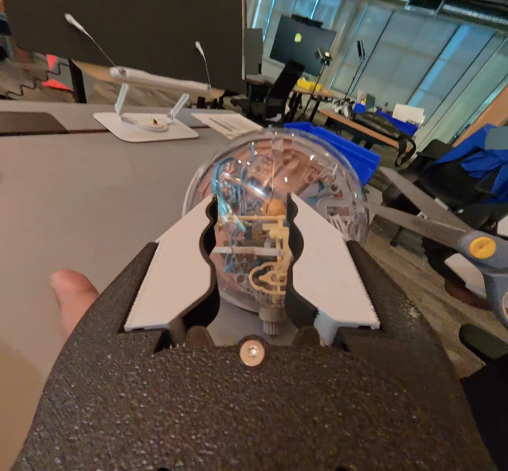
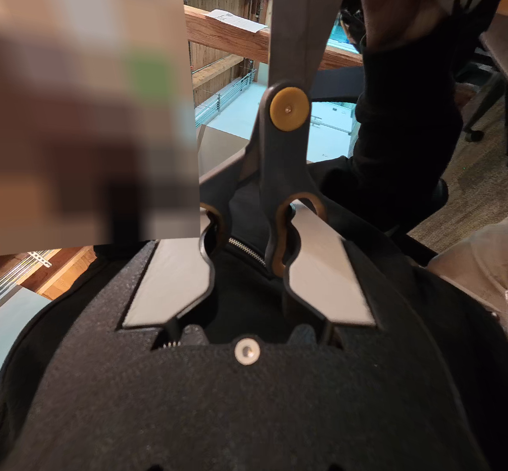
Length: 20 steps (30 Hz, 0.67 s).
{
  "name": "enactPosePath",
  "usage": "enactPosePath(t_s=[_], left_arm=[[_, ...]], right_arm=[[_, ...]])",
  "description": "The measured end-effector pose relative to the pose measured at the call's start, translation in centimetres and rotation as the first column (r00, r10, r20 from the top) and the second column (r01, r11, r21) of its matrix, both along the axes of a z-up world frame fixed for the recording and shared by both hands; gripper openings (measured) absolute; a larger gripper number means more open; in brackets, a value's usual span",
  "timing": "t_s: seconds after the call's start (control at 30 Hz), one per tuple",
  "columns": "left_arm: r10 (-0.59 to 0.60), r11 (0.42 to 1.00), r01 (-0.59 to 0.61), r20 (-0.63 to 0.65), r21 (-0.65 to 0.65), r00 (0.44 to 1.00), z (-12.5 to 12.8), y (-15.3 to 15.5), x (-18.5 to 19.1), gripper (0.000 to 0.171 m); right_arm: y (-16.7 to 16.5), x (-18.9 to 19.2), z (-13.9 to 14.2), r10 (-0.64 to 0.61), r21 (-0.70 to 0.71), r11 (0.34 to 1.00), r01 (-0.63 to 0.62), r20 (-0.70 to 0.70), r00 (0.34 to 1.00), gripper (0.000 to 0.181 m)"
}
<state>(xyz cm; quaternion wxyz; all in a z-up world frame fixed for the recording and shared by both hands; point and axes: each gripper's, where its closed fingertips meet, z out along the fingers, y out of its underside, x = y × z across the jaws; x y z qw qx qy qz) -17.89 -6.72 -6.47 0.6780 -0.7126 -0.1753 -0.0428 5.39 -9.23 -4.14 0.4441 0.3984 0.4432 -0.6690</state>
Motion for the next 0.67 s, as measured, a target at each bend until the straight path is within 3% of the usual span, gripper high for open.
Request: enactPosePath(t_s=[0.43,0.67], left_arm=[[-0.110,0.994,0.110,-0.009,0.006,0.994,-0.1,0.5,2.3,0.048],[-0.109,0.994,0.108,-0.065,-0.023,0.992,-0.3,0.5,2.6,0.048]], right_arm=[[0.5,0.2,0.4,0.004,0.017,1.000,-0.004,0.000,1.000,0.045],[1.3,-0.3,1.2,-0.010,-0.106,0.994,0.014,0.037,0.999,0.047]])
